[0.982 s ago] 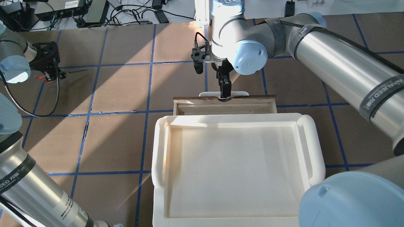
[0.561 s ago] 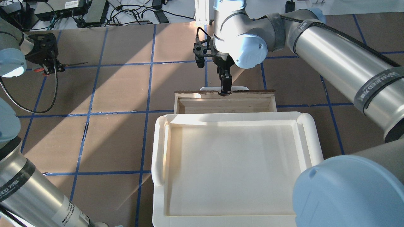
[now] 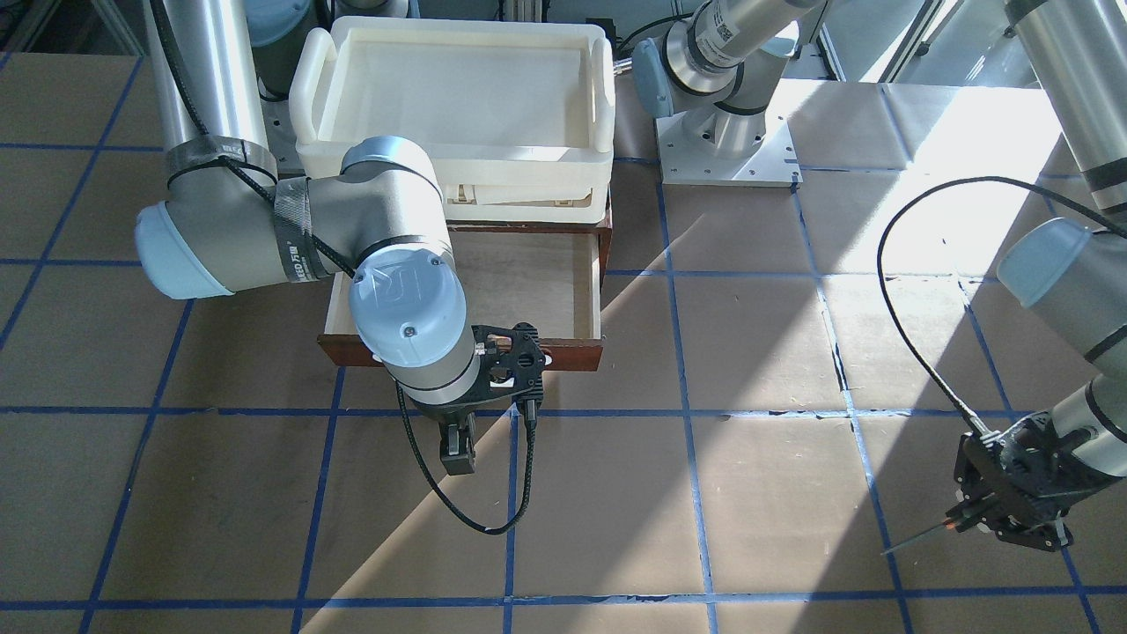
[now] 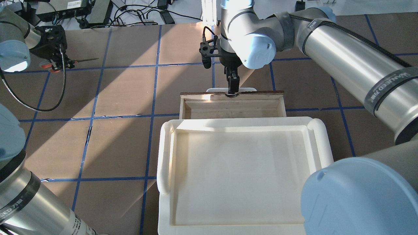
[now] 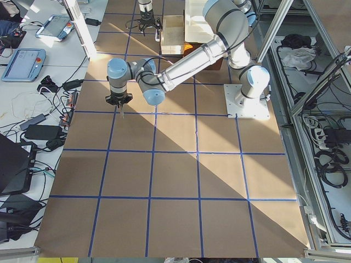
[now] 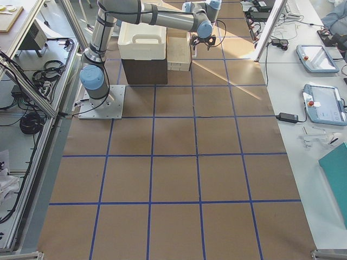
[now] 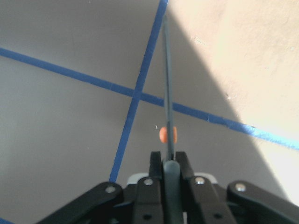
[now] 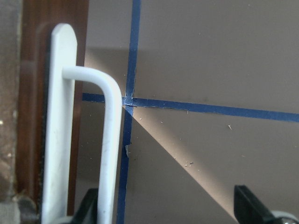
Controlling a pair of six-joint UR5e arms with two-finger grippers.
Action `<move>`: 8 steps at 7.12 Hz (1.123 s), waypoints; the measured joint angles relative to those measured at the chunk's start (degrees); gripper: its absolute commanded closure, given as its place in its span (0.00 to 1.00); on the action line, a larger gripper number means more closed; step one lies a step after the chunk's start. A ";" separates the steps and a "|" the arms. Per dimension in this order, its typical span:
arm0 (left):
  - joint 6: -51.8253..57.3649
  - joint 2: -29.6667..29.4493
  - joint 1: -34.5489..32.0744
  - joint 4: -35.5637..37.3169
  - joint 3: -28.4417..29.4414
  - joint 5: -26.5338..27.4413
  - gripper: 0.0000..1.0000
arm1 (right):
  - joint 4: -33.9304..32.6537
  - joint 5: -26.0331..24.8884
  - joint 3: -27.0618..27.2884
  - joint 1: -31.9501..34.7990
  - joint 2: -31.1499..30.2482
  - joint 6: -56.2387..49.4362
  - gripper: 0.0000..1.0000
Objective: Place scissors in drawer with both arms
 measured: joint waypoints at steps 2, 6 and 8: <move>-3.83 2.82 -3.26 -1.44 -1.79 -0.13 1.00 | -0.05 -0.04 -0.82 -0.06 0.58 0.00 0.00; -6.20 5.67 -6.70 -2.83 -3.72 -0.23 1.00 | -0.08 0.03 -2.21 -0.56 1.23 -0.03 0.00; -6.38 6.26 -8.40 -3.77 -3.76 -0.26 1.00 | -0.11 0.11 -3.22 -0.68 2.32 0.07 0.00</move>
